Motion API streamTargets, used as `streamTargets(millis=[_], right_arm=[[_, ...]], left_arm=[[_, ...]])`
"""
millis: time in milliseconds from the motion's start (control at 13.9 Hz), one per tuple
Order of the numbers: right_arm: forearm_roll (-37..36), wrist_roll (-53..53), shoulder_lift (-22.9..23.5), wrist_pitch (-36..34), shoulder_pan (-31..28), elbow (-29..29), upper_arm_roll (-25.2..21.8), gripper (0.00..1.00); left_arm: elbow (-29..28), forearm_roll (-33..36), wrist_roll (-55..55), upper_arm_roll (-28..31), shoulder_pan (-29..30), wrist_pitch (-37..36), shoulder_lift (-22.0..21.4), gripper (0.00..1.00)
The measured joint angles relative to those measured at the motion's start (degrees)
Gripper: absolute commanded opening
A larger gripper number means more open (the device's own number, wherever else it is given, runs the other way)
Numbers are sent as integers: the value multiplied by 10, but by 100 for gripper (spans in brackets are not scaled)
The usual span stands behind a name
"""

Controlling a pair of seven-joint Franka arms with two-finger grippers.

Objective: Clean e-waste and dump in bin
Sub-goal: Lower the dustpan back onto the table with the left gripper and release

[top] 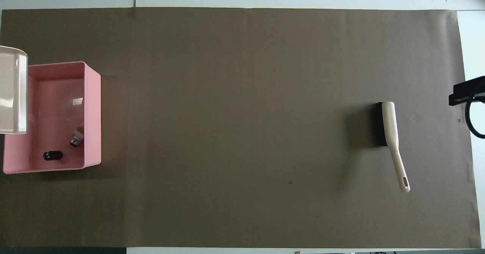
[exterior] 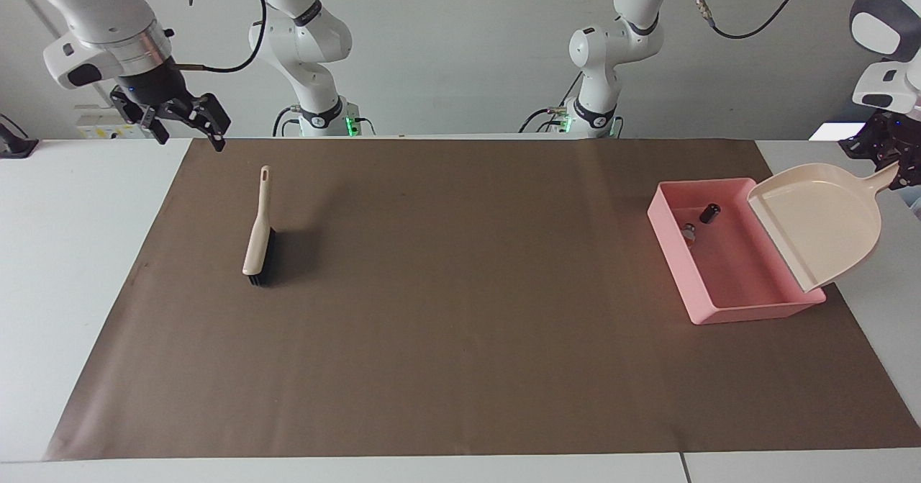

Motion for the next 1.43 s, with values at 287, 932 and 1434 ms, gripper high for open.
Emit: streamTargets(millis=[287,932,1434], right_arm=[[0,0,0,-16,4,1,1,99],[2,1,3,-21,28,7,3,99],[2,1,3,-19,28,8,3,99]], left_arm=[[-1,-110,45,1,-1,-29,-3,3],[-230,-199,-60,-7,-170,76,-55,3],[-360,-200,-218,-8,-287,205,-74,2]])
